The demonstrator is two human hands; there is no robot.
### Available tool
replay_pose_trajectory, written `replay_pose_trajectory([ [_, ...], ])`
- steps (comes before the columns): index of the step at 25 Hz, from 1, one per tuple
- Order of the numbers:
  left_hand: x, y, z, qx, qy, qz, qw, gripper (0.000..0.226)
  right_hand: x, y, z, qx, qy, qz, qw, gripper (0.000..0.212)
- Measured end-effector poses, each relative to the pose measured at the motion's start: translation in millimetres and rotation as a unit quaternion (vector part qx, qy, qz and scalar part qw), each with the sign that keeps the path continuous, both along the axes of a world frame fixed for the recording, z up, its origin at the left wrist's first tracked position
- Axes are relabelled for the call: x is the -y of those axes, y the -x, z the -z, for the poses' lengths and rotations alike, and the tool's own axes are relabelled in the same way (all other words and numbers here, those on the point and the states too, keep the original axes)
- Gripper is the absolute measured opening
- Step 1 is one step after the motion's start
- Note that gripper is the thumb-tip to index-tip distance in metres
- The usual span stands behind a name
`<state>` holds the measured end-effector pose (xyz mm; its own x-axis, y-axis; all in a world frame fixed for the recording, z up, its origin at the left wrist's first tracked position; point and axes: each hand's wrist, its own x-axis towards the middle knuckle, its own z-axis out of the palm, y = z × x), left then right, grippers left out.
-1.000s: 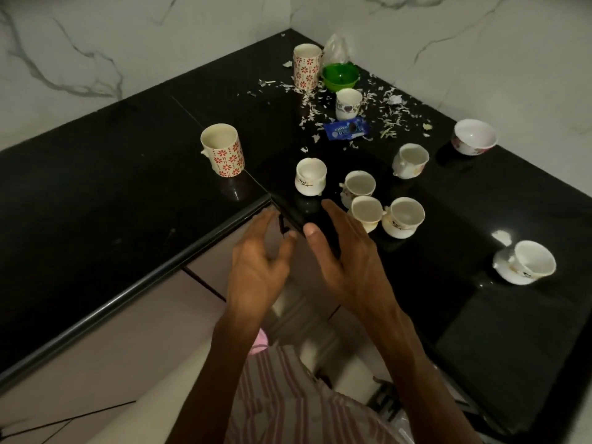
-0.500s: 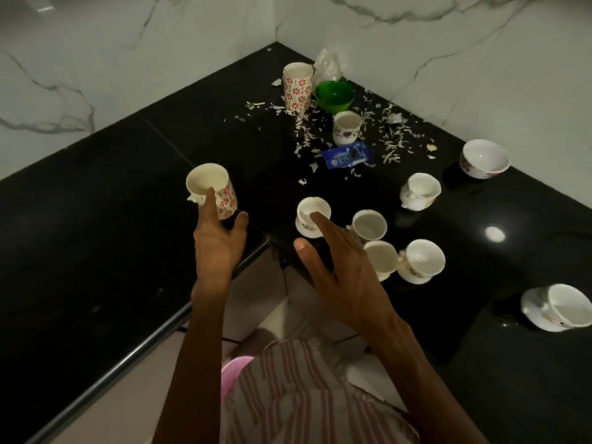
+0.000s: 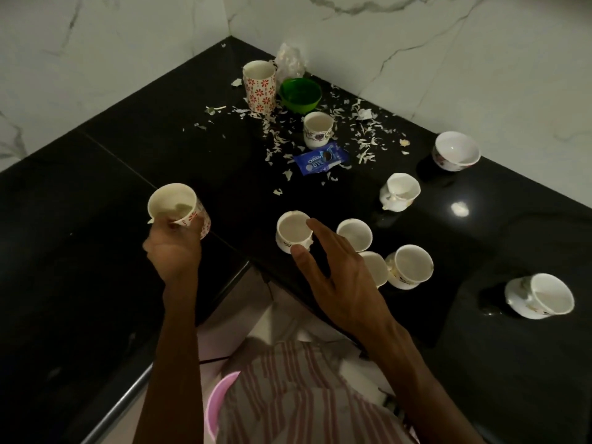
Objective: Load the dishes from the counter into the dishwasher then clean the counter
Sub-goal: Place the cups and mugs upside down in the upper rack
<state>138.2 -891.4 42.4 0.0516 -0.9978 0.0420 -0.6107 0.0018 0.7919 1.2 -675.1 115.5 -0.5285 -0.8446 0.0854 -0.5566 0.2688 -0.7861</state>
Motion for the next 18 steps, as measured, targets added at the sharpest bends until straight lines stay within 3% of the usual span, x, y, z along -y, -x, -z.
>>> replay_pose_trajectory([
  [3, -6.8, 4.2, -13.6, -0.015, 0.003, -0.016, 1.000, 0.067, -6.2, 7.3, -2.8, -0.002, -0.004, -0.002, 1.000, 0.052],
  [7, -56.3, 23.3, -63.3, -0.112, 0.022, 0.071, 0.991, 0.034, -17.8, 23.8, -8.9, 0.058, 0.004, 0.034, 0.998, 0.060],
  [10, -107.7, 46.7, -100.5, -0.235, -0.049, 0.194, 0.951, 0.018, -30.6, 32.2, -9.6, 0.184, 0.051, 0.073, 0.979, 0.058],
  [12, -139.9, 62.3, -111.3, -0.278, -0.122, 0.269, 0.914, 0.019, -41.3, 34.0, -8.0, 0.322, 0.097, 0.092, 0.937, 0.054],
  [15, -174.0, 77.9, -109.5, -0.289, -0.204, 0.338, 0.872, 0.033, -61.7, 40.6, -1.7, 0.512, 0.175, 0.144, 0.828, 0.067],
  [18, -186.7, 88.2, -106.1, -0.270, -0.258, 0.391, 0.841, 0.041, -84.1, 44.6, 3.7, 0.567, 0.212, 0.170, 0.778, 0.066],
])
